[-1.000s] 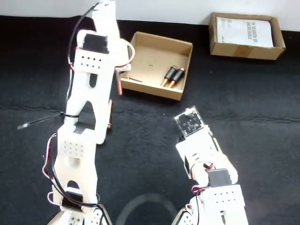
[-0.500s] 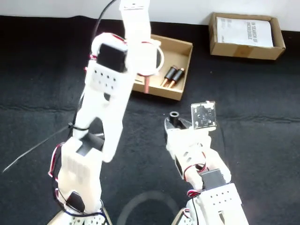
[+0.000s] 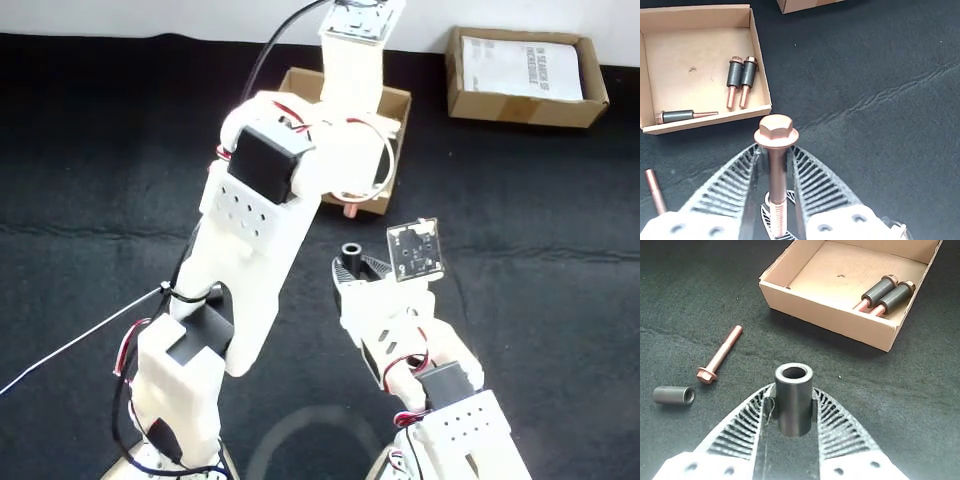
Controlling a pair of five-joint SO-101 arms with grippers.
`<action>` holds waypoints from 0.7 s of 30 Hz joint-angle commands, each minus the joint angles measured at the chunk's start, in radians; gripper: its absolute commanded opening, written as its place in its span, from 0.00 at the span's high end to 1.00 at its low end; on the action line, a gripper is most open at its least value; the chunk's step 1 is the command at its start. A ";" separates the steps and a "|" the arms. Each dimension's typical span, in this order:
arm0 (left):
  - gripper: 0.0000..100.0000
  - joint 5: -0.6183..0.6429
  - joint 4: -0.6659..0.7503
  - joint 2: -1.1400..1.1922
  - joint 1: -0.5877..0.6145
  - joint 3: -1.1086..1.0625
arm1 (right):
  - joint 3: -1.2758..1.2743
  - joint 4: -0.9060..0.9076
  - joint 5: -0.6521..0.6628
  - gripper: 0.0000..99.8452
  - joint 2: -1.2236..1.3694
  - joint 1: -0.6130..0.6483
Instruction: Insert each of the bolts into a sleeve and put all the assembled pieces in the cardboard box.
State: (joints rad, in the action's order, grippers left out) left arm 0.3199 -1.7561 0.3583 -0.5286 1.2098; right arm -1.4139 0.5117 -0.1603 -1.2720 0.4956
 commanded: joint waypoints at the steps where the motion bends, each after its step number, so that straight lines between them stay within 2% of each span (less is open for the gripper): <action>1: 0.99 -0.003 0.003 -0.053 0.007 0.044 | 0.050 -0.022 -0.009 0.99 -0.016 0.005; 9: 0.99 -0.003 0.003 -0.068 0.002 0.051 | 0.061 -0.022 -0.009 0.99 -0.016 0.005; 15: 0.99 -0.011 -0.005 -0.156 -0.019 0.185 | 0.051 -0.022 -0.009 0.99 -0.016 0.005; 21: 0.99 -0.137 -0.011 -0.285 -0.041 0.186 | 0.053 -0.022 -0.078 0.99 -0.012 0.005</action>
State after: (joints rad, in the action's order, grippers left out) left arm 0.2232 -1.7653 0.1634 -0.5470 1.3663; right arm -1.4139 0.5117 -0.2202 -1.2720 0.4956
